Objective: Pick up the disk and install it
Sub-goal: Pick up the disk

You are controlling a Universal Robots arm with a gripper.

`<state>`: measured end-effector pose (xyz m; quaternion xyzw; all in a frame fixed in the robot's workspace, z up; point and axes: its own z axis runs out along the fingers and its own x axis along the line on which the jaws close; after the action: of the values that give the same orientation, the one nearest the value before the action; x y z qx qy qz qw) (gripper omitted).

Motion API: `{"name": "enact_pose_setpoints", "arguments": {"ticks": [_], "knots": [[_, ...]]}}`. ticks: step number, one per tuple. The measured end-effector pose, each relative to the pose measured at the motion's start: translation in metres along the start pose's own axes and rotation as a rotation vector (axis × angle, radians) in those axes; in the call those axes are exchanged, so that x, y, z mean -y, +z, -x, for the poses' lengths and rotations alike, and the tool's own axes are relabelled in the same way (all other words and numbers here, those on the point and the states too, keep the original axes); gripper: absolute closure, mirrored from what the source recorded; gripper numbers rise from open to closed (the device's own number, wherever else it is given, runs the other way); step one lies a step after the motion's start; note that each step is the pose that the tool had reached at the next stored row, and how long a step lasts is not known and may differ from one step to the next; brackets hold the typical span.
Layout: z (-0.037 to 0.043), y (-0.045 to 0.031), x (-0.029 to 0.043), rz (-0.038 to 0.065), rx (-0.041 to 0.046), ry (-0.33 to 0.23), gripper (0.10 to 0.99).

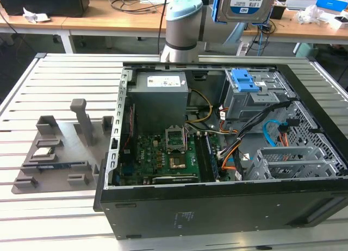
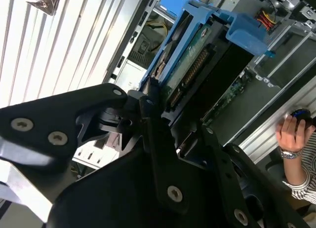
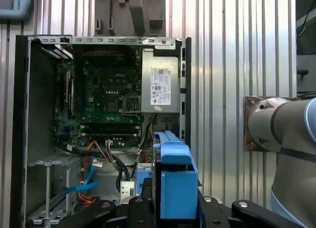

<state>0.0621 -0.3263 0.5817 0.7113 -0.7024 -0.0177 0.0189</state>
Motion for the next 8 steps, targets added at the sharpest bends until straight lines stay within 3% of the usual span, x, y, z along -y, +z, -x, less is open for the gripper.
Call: {"name": "enact_pose_setpoints", "arguments": {"ticks": [1,3,8], "knots": [[-0.0001,0.0004,0.0085,0.0,0.0004,0.0,0.722],[-0.0001,0.0006,0.0133,0.0,-0.0002,0.0,0.722],[-0.0023,0.0068,0.0149,0.0,0.0002,0.0,0.722]]}}
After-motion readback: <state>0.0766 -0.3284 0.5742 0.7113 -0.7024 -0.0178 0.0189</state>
